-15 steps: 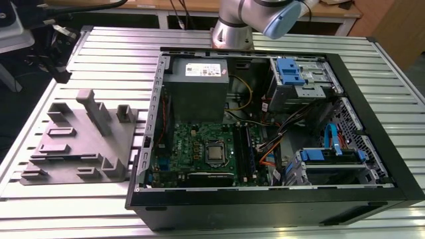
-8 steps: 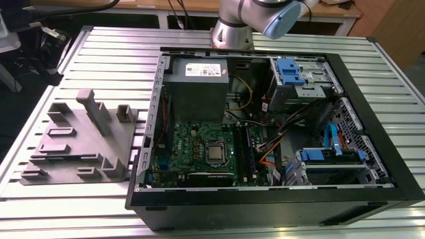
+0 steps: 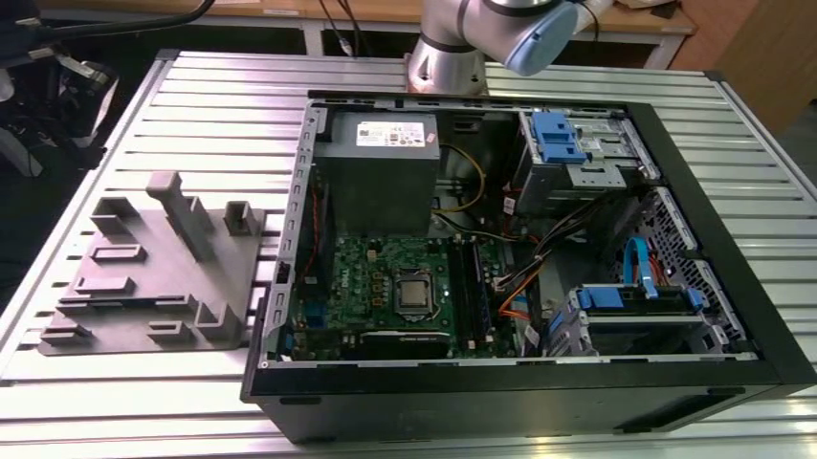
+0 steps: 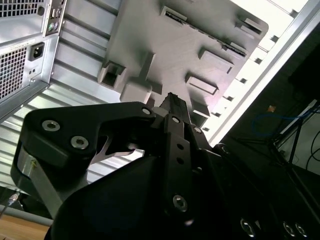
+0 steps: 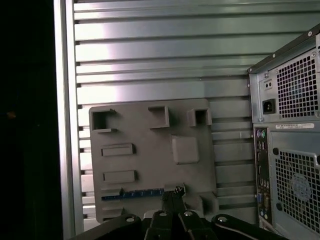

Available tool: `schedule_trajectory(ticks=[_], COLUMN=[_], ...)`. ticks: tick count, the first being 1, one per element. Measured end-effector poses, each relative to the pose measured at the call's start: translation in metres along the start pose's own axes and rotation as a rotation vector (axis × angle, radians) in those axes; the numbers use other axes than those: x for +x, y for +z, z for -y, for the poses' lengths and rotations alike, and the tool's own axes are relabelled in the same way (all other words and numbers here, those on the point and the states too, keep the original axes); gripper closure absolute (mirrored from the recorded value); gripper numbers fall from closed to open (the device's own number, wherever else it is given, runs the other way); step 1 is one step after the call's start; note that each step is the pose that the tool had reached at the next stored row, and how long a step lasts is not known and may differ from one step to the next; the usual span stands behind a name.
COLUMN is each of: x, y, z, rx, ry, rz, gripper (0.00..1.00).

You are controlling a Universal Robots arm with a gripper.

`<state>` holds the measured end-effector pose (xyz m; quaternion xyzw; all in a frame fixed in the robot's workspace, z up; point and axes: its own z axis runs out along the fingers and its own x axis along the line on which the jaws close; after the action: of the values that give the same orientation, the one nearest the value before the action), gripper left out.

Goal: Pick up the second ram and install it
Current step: 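Reach for the second ram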

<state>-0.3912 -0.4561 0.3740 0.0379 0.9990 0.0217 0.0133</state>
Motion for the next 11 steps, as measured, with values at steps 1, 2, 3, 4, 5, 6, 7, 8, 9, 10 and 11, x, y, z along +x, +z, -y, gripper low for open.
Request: schedule_trajectory(ticks=[1,2,3,4,5,6,7,8,9,10,11], x=[0.0016,0.0035,0.0052,0.0066,0.0079,0.0090,0.0101,0.0109,0.0116,0.0123,0.0128], y=[0.0002,0.0006,0.0009,0.0013,0.0017,0.0022,0.0029,0.0036,0.0042,0.0050,0.0059], z=[0.0005,0.0010,0.0015,0.0022,0.0030,0.0037,0.0046,0.0053,0.0062,0.0071,0.0081], rx=[0.0000,0.0000,0.0000,-0.0001,-0.0001,0.0000,0.0000,-0.0001,0.0000,0.0000,-0.0001], ry=[0.000,0.000,0.000,0.000,0.000,0.000,0.000,0.000,0.000,0.000,0.000], rz=[-0.0001,0.0000,0.0000,0.0000,0.0001,0.0000,0.0000,0.0000,0.0000,-0.0001,0.0000], gripper=[0.93,0.93,0.93,0.93,0.93,0.93,0.93,0.93,0.93,0.93,0.93])
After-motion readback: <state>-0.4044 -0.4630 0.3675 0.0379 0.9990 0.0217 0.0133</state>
